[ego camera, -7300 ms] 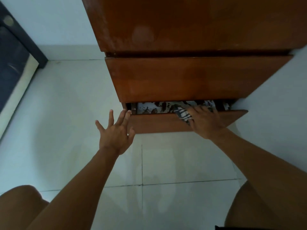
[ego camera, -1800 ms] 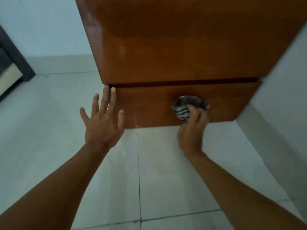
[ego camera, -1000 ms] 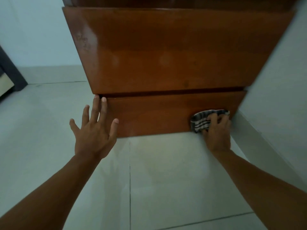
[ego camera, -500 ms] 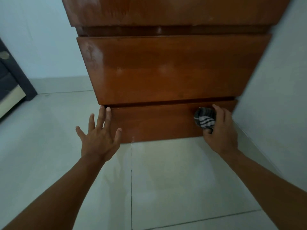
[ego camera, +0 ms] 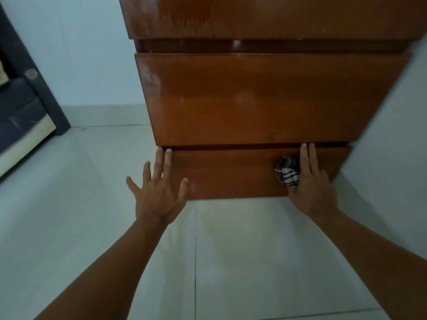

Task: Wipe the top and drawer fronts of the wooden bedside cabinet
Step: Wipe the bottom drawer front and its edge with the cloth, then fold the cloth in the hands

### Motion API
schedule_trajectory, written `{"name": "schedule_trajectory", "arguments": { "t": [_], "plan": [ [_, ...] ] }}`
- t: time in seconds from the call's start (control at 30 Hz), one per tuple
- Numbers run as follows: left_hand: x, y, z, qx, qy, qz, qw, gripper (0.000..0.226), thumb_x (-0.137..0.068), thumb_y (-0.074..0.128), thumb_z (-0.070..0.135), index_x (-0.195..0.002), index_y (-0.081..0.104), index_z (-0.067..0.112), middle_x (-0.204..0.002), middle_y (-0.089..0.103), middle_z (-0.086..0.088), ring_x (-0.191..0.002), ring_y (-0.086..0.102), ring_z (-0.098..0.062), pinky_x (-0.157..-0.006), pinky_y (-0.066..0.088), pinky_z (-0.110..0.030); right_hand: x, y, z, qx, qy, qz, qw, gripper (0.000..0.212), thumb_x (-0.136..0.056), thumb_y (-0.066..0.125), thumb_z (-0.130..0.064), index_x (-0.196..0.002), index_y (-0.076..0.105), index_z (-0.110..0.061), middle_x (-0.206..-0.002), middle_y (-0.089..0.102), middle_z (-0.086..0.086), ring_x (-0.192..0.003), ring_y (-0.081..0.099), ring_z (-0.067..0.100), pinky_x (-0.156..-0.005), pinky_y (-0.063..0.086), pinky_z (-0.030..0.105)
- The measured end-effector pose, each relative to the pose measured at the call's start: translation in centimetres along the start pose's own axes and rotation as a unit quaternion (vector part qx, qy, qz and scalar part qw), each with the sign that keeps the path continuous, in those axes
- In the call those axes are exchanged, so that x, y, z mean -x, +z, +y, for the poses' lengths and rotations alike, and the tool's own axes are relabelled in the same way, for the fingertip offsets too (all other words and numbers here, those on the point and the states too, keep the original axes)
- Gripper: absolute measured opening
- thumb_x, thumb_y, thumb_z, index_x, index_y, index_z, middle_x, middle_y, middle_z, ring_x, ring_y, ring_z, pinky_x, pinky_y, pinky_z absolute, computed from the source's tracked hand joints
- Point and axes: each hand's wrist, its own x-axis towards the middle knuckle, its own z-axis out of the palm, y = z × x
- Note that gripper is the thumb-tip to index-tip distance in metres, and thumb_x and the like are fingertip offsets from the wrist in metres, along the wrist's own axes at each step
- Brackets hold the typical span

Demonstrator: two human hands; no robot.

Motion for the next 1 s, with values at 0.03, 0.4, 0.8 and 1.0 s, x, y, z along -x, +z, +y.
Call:
{"name": "schedule_trajectory", "arguments": {
  "t": [0.03,0.4,0.8,1.0],
  "plan": [
    [0.1,0.1,0.0,-0.001,0.000,0.002,1.000,0.084,-0.093,0.017,0.070,-0.163,-0.009,0.031,-0.172,-0.009,0.008,-0.156,0.017,-0.036,-0.113,0.015,-0.076,0.2,-0.1,-0.2,-0.011,0.002,0.002,1.000,0.118,-0.078,0.077,-0.019,-0.162,-0.006,-0.023,-0.171,-0.007,-0.001,-0.101,0.055,0.044,-0.068,0.040,0.037],
    [2.3,-12.4,6.2,0.229,-0.072,-0.341,0.909,0.071,-0.094,0.067,0.043,-0.156,0.037,0.030,-0.147,0.058,0.001,-0.128,0.059,-0.022,-0.107,0.047,-0.036,2.9,-14.0,-5.4,-0.445,0.295,-0.309,0.787,0.032,-0.090,0.066,0.004,-0.118,0.072,-0.009,-0.104,0.078,0.009,-0.093,0.075,0.025,-0.087,0.060,0.042],
    [-3.3,-52.1,17.6,0.505,-0.222,-0.465,0.693,0.029,-0.098,0.065,0.034,-0.116,0.064,0.011,-0.120,0.071,-0.002,-0.118,0.064,-0.019,-0.106,0.050,-0.044,-7.3,-55.7,-19.6,-0.687,0.428,-0.381,0.447,0.050,-0.081,0.048,-0.017,-0.122,0.068,0.005,-0.116,0.070,0.024,-0.096,0.072,0.036,-0.075,0.059,0.043],
    [-7.6,-70.7,19.9,0.511,-0.208,-0.350,0.757,0.007,-0.100,0.059,0.019,-0.099,0.061,0.013,-0.090,0.067,-0.008,-0.076,0.064,-0.018,-0.069,0.058,-0.032,-12.8,-70.5,-25.9,-0.650,0.411,-0.364,0.525,0.054,-0.102,0.045,-0.047,-0.131,0.066,-0.007,-0.129,0.067,0.021,-0.121,0.062,0.036,-0.109,0.043,0.051]
  ]
}}
